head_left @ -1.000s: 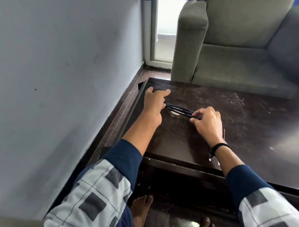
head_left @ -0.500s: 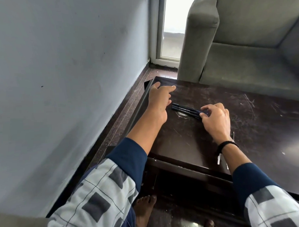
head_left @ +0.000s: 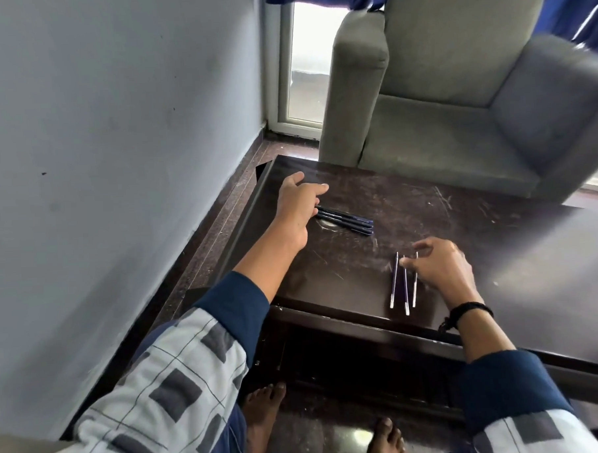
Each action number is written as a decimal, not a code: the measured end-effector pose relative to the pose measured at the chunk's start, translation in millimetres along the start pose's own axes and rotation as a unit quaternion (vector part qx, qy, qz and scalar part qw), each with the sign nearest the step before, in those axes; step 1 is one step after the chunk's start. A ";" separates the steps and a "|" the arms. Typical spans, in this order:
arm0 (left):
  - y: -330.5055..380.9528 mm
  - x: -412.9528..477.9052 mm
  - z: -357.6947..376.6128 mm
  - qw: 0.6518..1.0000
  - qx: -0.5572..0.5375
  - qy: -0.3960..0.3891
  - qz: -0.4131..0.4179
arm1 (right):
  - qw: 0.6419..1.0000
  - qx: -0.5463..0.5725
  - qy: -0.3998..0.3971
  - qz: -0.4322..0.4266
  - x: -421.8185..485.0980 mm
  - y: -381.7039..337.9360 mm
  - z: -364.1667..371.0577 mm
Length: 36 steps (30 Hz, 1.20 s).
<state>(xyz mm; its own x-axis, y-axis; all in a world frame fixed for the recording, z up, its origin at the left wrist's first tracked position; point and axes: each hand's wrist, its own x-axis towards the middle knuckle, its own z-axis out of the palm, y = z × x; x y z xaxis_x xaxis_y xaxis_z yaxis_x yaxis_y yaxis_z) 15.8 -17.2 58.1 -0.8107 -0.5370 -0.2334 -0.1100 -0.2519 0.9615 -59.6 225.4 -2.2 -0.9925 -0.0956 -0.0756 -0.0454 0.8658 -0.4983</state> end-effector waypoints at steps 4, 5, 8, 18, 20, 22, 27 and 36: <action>-1.2 -7.7 -3.5 1.000 0.010 0.001 0.015 | 0.999 -0.034 -0.026 -0.001 -15.7 12.4 8.3; -1.2 -8.9 -6.2 1.000 0.012 0.003 0.017 | 0.999 -0.046 -0.027 -0.001 -18.5 12.9 10.7; 0.5 -12.5 -17.7 1.000 0.009 0.014 0.022 | 0.997 -0.072 -0.013 -0.019 -27.4 9.2 18.7; 5.1 -12.5 -30.3 0.999 -0.022 0.031 0.030 | 0.998 -0.041 0.022 -0.034 -49.5 -5.0 26.8; 5.6 -12.1 -29.8 0.999 -0.025 0.030 0.030 | 0.998 -0.039 0.027 -0.038 -50.2 -8.2 28.7; 7.1 -11.1 -31.7 0.999 -0.028 0.032 0.033 | 0.998 -0.038 0.029 -0.047 -49.0 -10.8 32.4; 16.3 -3.5 -47.5 0.996 -0.057 0.055 0.036 | 0.997 -0.041 0.026 -0.066 -47.1 -18.2 42.6; 24.3 1.5 -60.6 0.994 -0.084 0.069 0.030 | 0.992 0.003 0.008 -0.128 -52.6 -69.9 75.2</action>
<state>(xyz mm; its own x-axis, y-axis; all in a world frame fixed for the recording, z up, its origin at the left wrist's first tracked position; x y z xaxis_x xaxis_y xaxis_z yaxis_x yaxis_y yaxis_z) 46.8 -72.9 72.3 -0.7246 -0.6579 -0.2055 0.0434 -0.3412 0.9390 4.3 132.9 -28.4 -0.9504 -0.3036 0.0678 -0.2952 0.8117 -0.5040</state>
